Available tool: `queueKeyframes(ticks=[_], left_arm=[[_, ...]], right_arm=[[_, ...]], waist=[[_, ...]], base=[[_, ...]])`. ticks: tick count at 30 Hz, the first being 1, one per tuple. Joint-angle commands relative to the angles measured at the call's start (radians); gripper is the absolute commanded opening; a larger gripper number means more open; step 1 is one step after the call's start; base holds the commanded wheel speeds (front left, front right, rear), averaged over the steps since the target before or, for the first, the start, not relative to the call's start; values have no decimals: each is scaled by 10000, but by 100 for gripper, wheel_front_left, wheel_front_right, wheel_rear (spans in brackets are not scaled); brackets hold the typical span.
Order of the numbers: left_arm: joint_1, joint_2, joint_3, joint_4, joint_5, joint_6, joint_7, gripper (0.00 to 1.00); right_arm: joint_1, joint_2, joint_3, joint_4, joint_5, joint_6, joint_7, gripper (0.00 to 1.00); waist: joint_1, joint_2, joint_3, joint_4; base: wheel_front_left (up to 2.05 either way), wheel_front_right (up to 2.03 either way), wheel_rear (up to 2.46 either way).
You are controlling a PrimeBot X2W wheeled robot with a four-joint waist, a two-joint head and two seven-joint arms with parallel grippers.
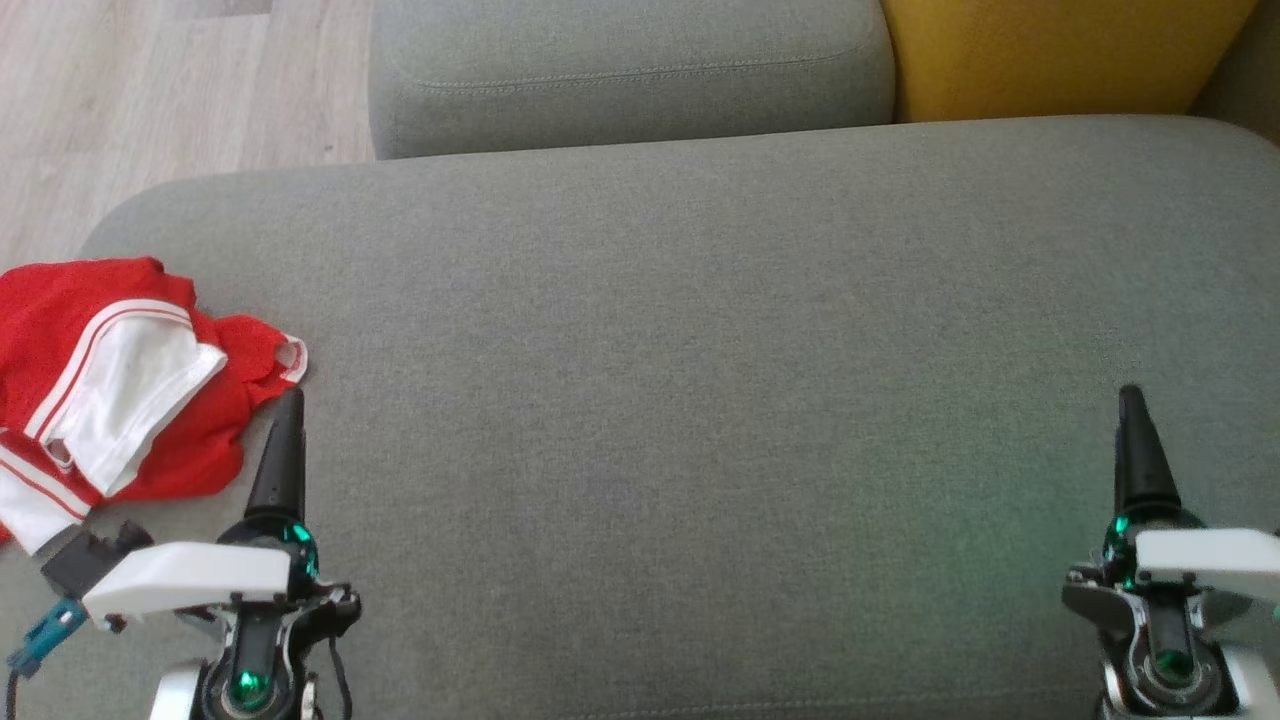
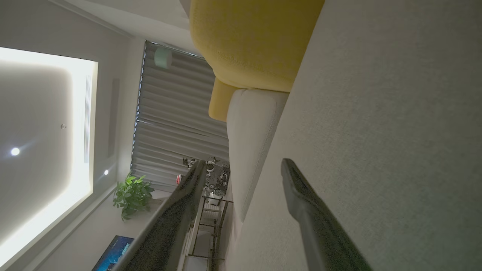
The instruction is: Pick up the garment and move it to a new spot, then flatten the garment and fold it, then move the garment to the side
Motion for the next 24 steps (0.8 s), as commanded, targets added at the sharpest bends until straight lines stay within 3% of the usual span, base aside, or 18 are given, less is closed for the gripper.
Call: queueKeyframes(ticks=[1,24], left_arm=[[-612,233,45,-411,204,-17,-78,100],[-427,545,-425,-1098,3835,228,-723,100]], right_arm=[[-559,-243,99,-422,-227,-2,-106,100],[-563,-286,602,-1169,-4133,-3,-521,100]], waist=[[0,0,-2,0],[0,0,-103,22]], base=[[0,0,0],[0,0,0]])
